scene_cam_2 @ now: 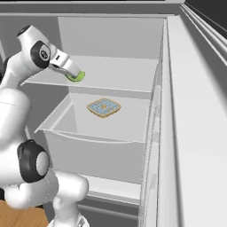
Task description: Grab a lemon wedge from the fridge and one ice cube from the ice bowl, and put them in the glass of lemonade.
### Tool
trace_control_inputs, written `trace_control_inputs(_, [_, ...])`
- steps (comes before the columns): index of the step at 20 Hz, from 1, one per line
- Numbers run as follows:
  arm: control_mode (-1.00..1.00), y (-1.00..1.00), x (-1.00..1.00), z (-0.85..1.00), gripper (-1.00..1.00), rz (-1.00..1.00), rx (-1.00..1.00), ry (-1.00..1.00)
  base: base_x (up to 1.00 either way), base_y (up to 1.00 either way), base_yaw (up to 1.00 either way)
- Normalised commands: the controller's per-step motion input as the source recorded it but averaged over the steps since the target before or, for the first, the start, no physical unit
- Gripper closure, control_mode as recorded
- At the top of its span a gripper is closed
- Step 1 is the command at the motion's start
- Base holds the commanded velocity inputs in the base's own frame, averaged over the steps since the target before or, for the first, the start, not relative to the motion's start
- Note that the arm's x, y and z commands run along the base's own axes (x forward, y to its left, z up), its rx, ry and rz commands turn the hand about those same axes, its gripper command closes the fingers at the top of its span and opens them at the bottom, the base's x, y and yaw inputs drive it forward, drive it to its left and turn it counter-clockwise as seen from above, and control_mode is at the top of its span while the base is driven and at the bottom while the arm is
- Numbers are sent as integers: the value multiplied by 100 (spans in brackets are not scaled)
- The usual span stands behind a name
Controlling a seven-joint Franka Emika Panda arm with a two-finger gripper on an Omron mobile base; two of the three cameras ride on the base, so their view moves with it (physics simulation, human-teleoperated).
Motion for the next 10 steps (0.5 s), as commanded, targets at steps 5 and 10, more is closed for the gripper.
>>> trace_control_inputs(5, [-100, -18, -100, -28, 100, 25, 0, -17, 0, 0, 0])
trace_control_inputs(10, [-100, -23, -100, -3, 100, 46, 0, -4, 0, 0, 0])
